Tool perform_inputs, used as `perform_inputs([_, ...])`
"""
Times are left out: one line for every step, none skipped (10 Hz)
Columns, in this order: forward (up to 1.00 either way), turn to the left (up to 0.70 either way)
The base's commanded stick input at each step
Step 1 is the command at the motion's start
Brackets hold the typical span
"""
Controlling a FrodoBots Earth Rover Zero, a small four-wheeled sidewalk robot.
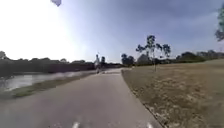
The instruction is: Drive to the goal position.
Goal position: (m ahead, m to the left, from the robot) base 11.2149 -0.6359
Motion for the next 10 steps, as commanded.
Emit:
perform_inputs([1.0, 0.02])
perform_inputs([1.0, 0.02])
perform_inputs([1.0, 0.02])
perform_inputs([1.0, 0.03])
perform_inputs([1.0, 0.03])
perform_inputs([1.0, 0.03])
perform_inputs([1.0, 0.12])
perform_inputs([1.0, 0.34])
perform_inputs([1.0, 0.4])
perform_inputs([1.0, 0.11])
